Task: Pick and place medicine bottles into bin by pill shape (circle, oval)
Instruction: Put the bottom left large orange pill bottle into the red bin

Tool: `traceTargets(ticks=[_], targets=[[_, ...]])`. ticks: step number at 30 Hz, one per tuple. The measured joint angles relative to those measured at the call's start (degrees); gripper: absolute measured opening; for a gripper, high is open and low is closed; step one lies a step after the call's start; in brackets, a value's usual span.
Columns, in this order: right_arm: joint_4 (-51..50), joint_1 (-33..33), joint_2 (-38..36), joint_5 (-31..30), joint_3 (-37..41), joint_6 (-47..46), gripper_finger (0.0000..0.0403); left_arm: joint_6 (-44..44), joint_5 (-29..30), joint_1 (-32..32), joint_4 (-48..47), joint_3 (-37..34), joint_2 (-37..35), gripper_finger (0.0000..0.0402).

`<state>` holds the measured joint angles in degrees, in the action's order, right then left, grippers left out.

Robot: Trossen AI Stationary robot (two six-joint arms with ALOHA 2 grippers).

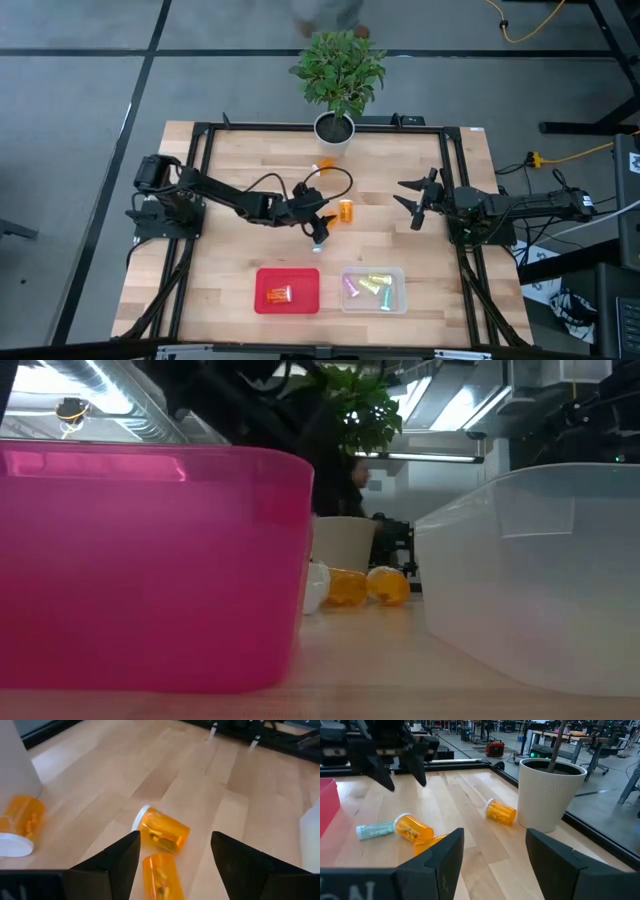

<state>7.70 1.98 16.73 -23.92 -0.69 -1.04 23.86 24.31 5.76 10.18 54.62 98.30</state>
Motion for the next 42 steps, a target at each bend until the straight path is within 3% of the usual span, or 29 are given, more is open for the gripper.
traceTargets(ticks=[6, 10, 23, 32, 35, 42], targets=[[0.03, 0.0, 0.0, 0.0, 0.0, 0.02, 0.0215, -0.4, -0.09, -0.17, -4.79, 5.74, 3.13, 0.0237], [0.02, 0.0, 0.02, -0.01, 0.0, 0.02, 0.0215, -0.44, -3.78, 0.06, -8.09, 9.44, 3.78, 0.0241], [0.09, 0.0, 0.02, 0.0, 0.0, 0.02, 0.0215, 8.26, -4.5, 0.91, -15.44, 10.93, 3.76, 0.0298], [0.09, 0.0, 0.0, 0.0, -0.02, 0.02, 0.0215, 11.04, -4.32, -0.39, -31.63, 21.61, 6.0, 0.0299], [0.04, 0.0, 0.17, 0.0, -0.06, 0.02, 0.0215, 13.39, -4.55, -0.32, -36.13, 22.31, 8.27, 0.0297], [-0.06, 0.0, 0.37, 0.3, -0.07, 0.0, 0.0215, 13.12, -7.85, -2.26, -35.35, 22.68, 12.24, 0.0301]])
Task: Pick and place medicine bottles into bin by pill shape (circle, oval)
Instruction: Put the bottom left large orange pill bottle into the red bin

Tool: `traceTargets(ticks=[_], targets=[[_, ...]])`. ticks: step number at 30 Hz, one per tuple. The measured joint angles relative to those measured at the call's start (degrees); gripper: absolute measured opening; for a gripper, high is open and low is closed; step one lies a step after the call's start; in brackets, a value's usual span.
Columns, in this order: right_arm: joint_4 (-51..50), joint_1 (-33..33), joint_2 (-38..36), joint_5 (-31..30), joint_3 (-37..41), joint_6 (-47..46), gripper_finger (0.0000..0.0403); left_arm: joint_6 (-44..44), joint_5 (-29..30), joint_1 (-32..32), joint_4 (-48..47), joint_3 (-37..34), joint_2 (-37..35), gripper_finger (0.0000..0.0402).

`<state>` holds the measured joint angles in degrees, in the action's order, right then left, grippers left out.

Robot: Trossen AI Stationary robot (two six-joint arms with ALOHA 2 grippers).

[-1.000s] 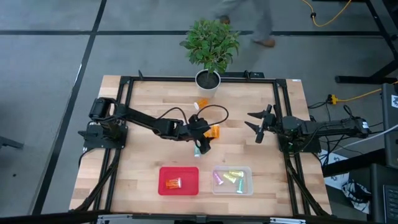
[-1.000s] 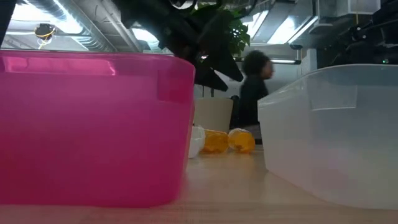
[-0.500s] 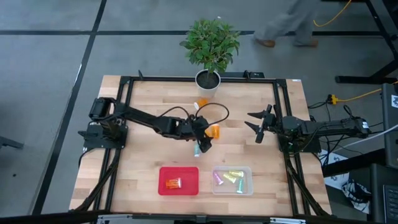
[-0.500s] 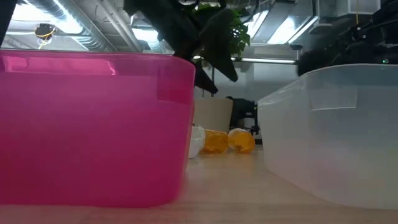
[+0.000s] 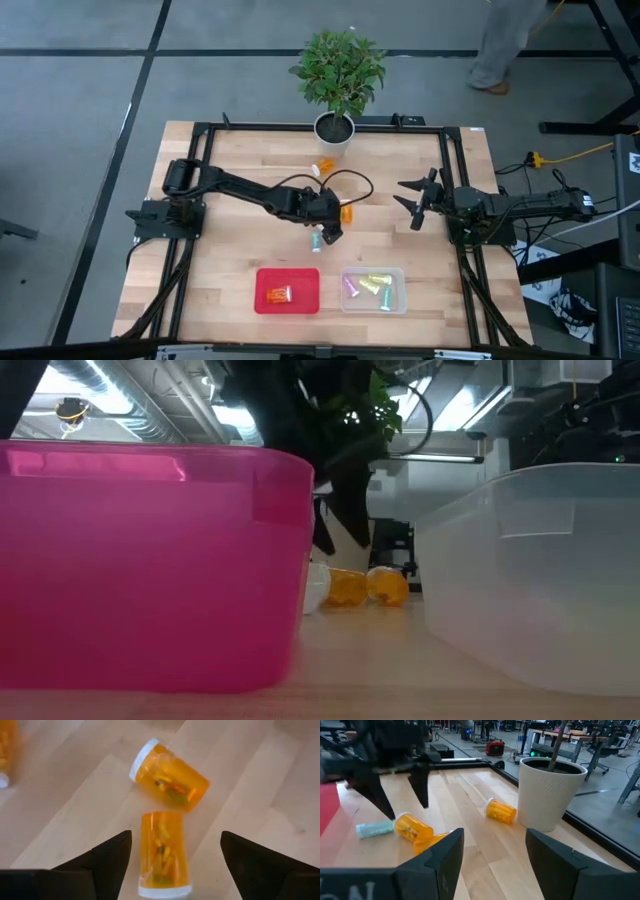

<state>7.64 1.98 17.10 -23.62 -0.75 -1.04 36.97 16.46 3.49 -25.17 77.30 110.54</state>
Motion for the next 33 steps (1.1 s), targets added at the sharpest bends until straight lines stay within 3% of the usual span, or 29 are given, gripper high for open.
traceTargets(ticks=[22, 27, 33], targets=[[-0.21, 0.0, 0.0, 0.79, 0.0, 0.02, 0.0215, -1.94, -2.54, -0.77, 0.36, -0.07, 6.55, 0.029], [-0.22, 0.0, 0.0, 0.79, 0.0, 0.02, 0.0215, -1.57, -2.45, -0.75, 0.31, -0.07, 6.53, 0.0258], [-0.22, 0.0, 0.02, 0.78, 0.0, 0.0, 0.0215, -3.04, 0.47, 0.04, -0.55, 0.07, 4.52, 0.019]])
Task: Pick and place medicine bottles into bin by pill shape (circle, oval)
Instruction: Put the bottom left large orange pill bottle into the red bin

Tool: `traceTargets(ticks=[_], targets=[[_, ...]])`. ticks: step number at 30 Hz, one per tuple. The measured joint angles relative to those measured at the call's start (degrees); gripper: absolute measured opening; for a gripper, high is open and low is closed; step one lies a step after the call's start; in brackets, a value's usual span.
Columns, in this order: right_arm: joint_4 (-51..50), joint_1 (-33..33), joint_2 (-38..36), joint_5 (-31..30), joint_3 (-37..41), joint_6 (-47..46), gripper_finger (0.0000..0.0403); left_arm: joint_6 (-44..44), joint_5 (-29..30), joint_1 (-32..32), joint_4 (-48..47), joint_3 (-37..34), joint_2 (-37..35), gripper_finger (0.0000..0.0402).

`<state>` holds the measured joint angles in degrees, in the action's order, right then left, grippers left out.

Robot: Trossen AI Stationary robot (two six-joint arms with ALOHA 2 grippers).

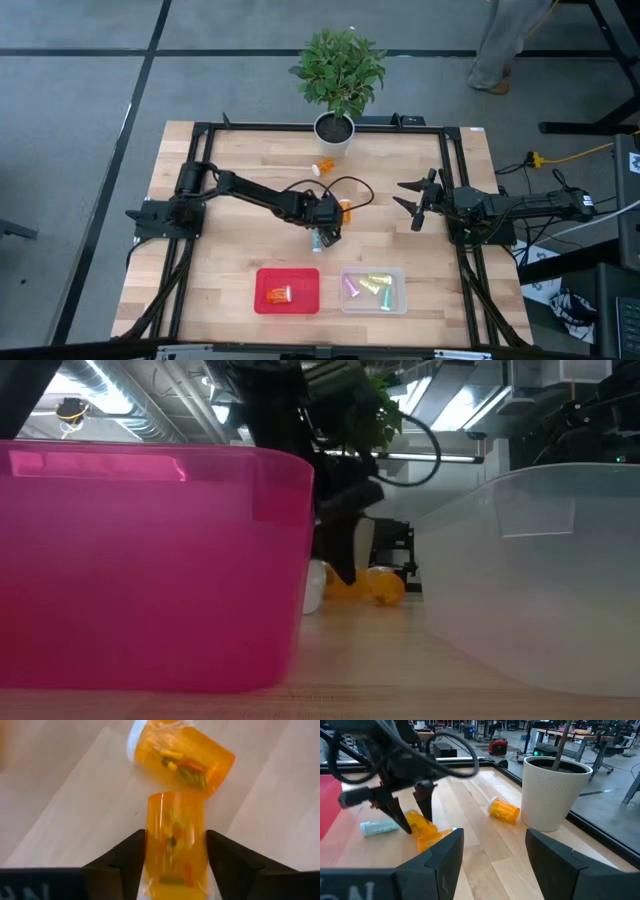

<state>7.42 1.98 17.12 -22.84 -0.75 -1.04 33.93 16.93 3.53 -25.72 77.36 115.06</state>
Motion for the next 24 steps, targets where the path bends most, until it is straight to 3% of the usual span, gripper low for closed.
traceTargets(ticks=[4, 11, 16, 24], targets=[[0.0, 0.02, 0.0, -0.01, 0.02, 0.0, 0.0215, -0.02, -0.35, 0.65, -4.01, 0.0, -3.12, 0.016], [-0.06, 0.01, 0.0, -0.01, 0.02, 0.0, 0.0215, 1.93, -1.35, 4.37, -13.16, -0.04, -12.14, 0.0156], [-0.06, 0.0, 0.01, -0.01, 0.02, 0.0, 0.0215, 5.68, -1.69, 10.67, -14.96, -0.02, -16.96, 0.0156], [0.07, 0.02, 0.01, -0.03, 0.04, -0.13, 0.0215, 6.43, -1.49, 21.28, -14.11, -0.02, -16.81, 0.0161]])
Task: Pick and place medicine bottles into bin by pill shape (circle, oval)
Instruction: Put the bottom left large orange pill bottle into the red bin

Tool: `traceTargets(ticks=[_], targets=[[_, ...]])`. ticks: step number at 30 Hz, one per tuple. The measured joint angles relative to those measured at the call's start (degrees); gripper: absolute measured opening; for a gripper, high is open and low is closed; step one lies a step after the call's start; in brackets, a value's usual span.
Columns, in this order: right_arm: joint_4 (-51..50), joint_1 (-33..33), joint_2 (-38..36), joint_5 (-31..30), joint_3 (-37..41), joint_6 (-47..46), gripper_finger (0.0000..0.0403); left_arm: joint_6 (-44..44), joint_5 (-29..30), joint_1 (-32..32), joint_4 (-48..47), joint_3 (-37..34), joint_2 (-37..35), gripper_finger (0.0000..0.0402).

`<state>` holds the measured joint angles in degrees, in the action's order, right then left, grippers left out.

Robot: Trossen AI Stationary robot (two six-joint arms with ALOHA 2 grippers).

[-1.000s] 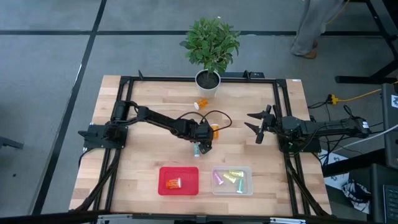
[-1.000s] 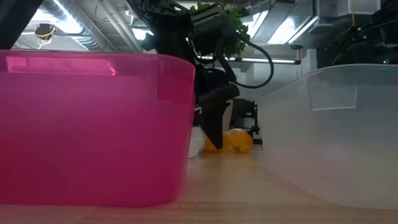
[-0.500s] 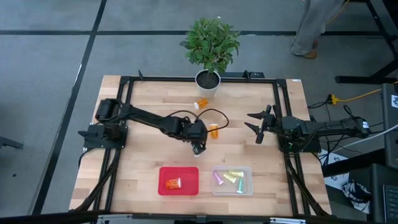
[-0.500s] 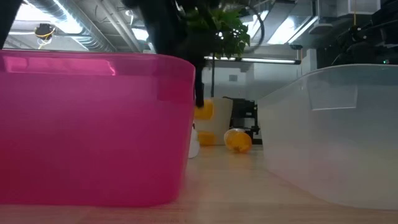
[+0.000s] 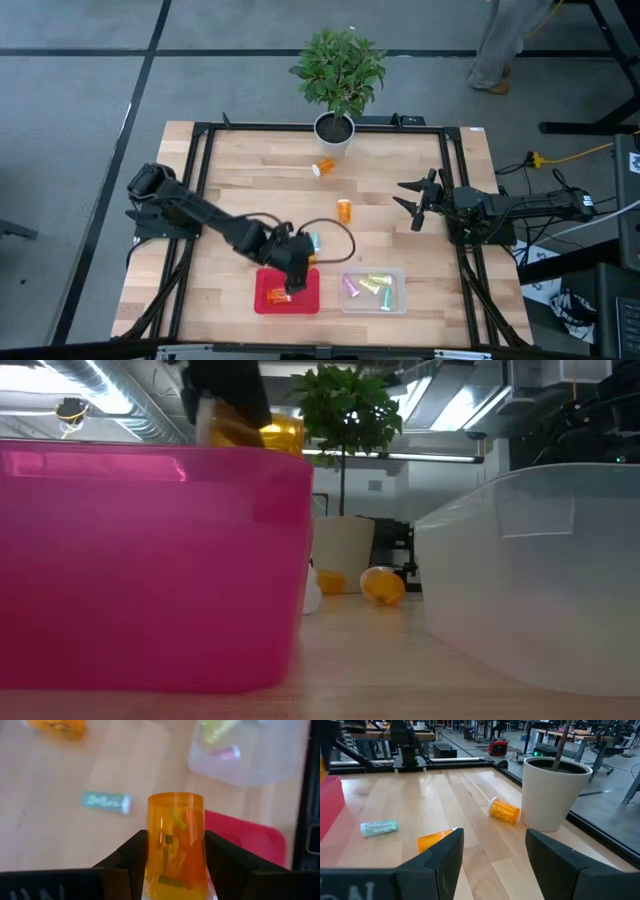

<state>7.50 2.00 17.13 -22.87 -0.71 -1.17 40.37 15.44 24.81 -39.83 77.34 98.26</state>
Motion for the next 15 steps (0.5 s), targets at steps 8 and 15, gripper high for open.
traceTargets(ticks=[8, 15], targets=[[-0.05, 0.0, -0.03, 0.0, 0.0, 0.1, 0.0215, -7.8, -0.39, 5.14, 0.18, 0.0, 0.37, 0.0163], [-0.1, 0.0, -0.03, 0.0, 0.0, 0.1, 0.0215, -9.13, 0.74, 5.74, 1.78, 0.0, 0.37, 0.0163]])
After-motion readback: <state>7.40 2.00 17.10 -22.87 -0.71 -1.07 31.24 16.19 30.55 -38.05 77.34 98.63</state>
